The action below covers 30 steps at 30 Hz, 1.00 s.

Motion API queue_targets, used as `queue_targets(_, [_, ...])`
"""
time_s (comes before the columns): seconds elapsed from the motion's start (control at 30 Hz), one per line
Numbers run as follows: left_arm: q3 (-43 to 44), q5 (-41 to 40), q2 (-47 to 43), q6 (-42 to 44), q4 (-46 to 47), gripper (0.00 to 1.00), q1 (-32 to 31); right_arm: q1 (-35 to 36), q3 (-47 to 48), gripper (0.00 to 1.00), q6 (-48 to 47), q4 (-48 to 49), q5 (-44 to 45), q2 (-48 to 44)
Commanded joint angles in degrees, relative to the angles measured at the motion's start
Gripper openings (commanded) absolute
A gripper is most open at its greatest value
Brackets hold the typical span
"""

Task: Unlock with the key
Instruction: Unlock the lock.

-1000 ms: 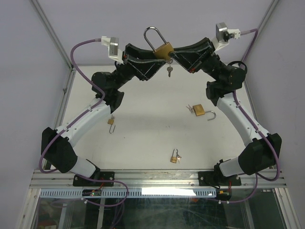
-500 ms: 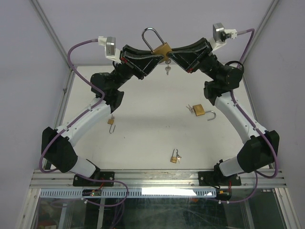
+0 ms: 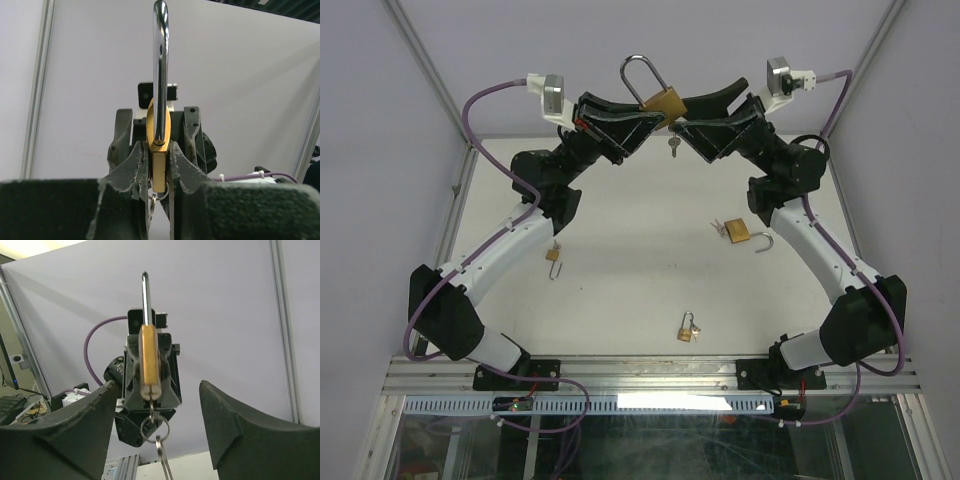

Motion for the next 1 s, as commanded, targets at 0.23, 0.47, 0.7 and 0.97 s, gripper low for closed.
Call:
queue_targets(0.23, [5.3, -1.9, -0.5, 0.5, 6.1, 0.00, -0.6, 1.0, -3.1, 0.51, -1.6, 2.5, 2.4, -3.6])
queue_targets(0.47, [5.1, -1.7, -0.7, 0.7, 5.6, 0.00, -0.7, 1.7, -0.8, 0.40, 0.9, 4.6, 1.0, -1.1])
queue_targets(0.7, [4.5, 0.1, -0.7, 1.4, 5.7, 0.00, -0.7, 1.7, -0.4, 0.00, 2.6, 7.6, 0.6, -0.5])
queue_targets(0.97, [1.4, 6.6, -0.7, 3.3, 4.9, 0.00, 0.1, 1.7, 1.6, 0.00, 9.9, 12.4, -3.2, 1.0])
